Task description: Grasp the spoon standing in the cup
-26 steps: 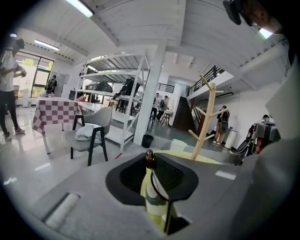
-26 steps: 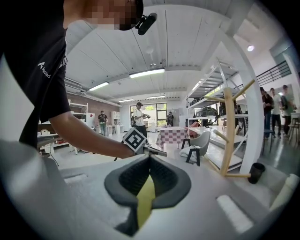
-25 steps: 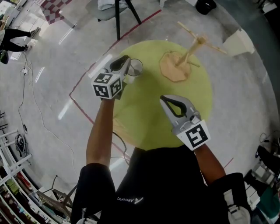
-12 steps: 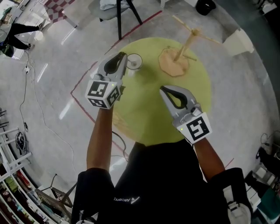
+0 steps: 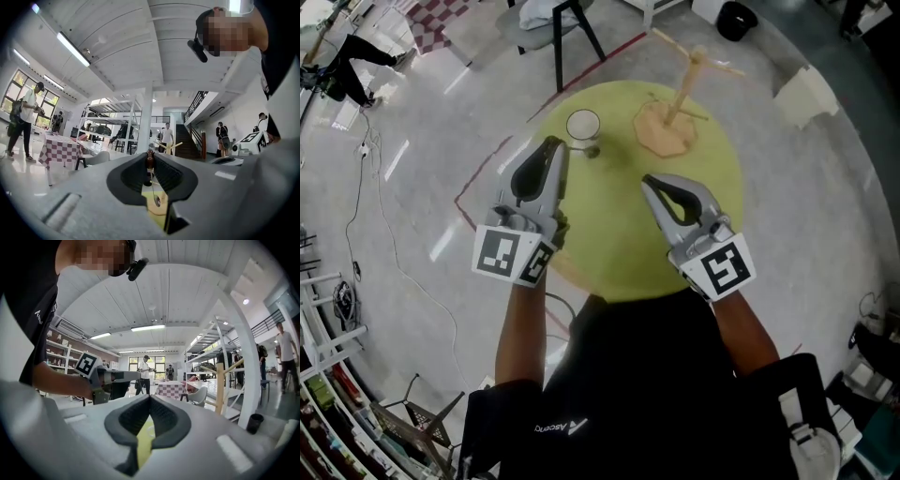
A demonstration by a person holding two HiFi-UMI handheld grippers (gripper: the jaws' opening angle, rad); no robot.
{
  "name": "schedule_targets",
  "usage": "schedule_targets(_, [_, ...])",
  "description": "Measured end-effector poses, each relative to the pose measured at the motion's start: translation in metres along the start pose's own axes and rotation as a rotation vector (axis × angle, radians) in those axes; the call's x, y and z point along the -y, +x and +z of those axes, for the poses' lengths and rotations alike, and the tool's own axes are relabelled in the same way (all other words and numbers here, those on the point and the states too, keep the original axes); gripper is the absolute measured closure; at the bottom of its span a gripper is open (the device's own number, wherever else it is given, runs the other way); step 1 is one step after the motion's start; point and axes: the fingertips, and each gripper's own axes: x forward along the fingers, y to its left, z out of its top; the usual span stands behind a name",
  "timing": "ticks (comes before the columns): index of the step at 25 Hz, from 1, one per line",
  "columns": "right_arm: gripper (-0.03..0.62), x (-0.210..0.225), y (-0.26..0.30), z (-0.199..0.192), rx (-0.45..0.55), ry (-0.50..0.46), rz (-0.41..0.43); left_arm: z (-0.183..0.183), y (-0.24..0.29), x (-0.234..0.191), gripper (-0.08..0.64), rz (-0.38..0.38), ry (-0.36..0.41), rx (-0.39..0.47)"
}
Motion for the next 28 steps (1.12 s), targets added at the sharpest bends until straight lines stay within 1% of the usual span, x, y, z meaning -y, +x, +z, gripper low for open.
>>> schedule_targets(4, [0.589,-0.008,-0.012,0.005,0.010,0.006,0.002,0.013,-0.025,0.021,0.509,0.026,-0.016,0.038])
schedule_targets(7, [0.589,-0.015,-0.021,0.004,0.015,-0.001,0.004,0.015,-0.041,0.031,0.509,0.047,-0.036,0.055])
schedule_targets(12, [0.589,-0.024,-0.028,0.005,0.017,-0.011,0.004,0.016,-0.056,0.040,0.509,0.047,-0.042,0.066])
schedule_targets(20, [0.589,-0.028,-0.035,0.009,0.017,-0.029,0.010,0.022,-0.061,0.045,0.509,0.044,-0.030,0.080])
schedule_targets(28, [0.589,-0.026,-0.032,0.009,0.012,-0.023,0.013,0.020,-0.059,0.043,0.509,0.045,-0.034,0.068])
